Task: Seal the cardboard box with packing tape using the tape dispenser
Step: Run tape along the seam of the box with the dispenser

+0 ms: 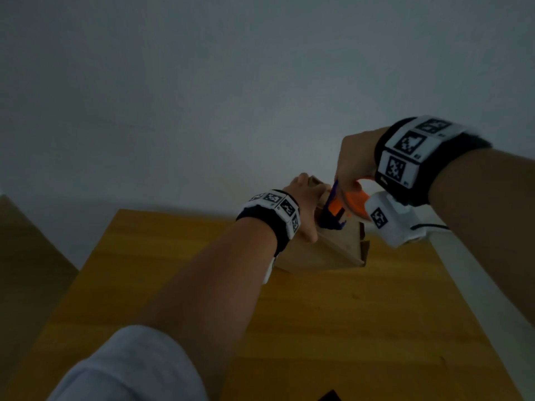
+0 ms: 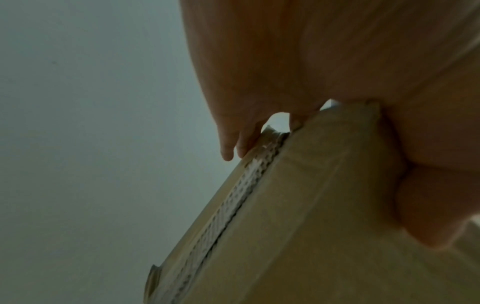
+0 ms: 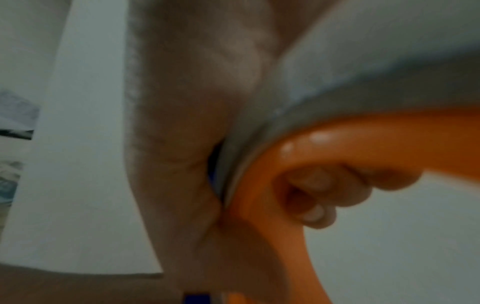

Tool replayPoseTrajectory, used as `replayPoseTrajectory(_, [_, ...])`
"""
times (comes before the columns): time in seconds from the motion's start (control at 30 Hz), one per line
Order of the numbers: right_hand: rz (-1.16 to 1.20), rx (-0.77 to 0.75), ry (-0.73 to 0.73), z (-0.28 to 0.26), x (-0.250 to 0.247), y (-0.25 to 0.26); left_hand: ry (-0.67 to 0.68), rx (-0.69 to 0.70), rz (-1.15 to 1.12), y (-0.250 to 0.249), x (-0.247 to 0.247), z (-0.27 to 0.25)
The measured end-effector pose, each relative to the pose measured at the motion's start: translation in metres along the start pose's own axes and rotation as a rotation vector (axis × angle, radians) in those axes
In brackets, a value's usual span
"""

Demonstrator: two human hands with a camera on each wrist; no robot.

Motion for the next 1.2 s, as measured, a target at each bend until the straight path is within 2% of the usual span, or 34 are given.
replayPoseTrajectory(0.13, [-0.161, -0.158, 0.018, -0.011, 0.009, 0.014, 0.000, -0.015, 0.025, -0.008, 0.002, 0.003])
replayPoseTrajectory(0.23, [-0.230, -0.232, -0.074, -0.014, 0.004, 0.022, -0.004, -0.062, 0.065, -0.007, -0.001, 0.005])
replayPoseTrajectory(0.4, [-0.180, -0.106, -0.067, -0.008, 0.010, -0.001, -0.067, -0.048, 0.271, -0.022, -0.010, 0.000])
replayPoseTrajectory(0.5, [-0.123, -0.057, 0.034, -0.007, 0.021, -0.010, -0.062, -0.045, 0.367, -0.032, -0.007, 0.002])
replayPoseTrajectory(0.57, [-0.095, -0.034, -0.004, -0.010, 0.026, -0.017, -0.051, -0.048, 0.393, -0.038, -0.005, 0.002])
replayPoseTrajectory(0.63, [-0.093, -0.102, -0.054, -0.014, 0.033, -0.015, -0.041, -0.049, 0.358, -0.040, -0.002, -0.001])
replayPoseTrajectory(0.73, [-0.120, -0.242, -0.011, -0.020, 0.051, -0.004, -0.061, -0.063, 0.309, -0.034, 0.003, -0.003])
replayPoseTrajectory(0.83, [-0.184, -0.287, -0.019, -0.021, 0.061, 0.007, -0.006, -0.110, 0.246, -0.027, 0.011, -0.003])
replayPoseTrajectory(0.9, [-0.187, -0.273, -0.021, -0.021, 0.073, 0.010, 0.025, -0.125, 0.209, -0.024, 0.016, 0.000])
replayPoseTrajectory(1.07, [0.105, -0.133, -0.060, -0.008, 0.098, -0.011, 0.084, -0.214, 0.124, -0.009, 0.035, 0.002])
replayPoseTrajectory(1.2, [0.185, -0.075, -0.009, 0.002, 0.117, -0.014, 0.112, -0.169, 0.167, -0.019, 0.052, 0.002])
Point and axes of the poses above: each hand's wrist, its own z-axis towards the middle knuckle, its own x-axis out of the palm, y = z × x, the point moved 10 cm from there along z, towards the middle knuckle
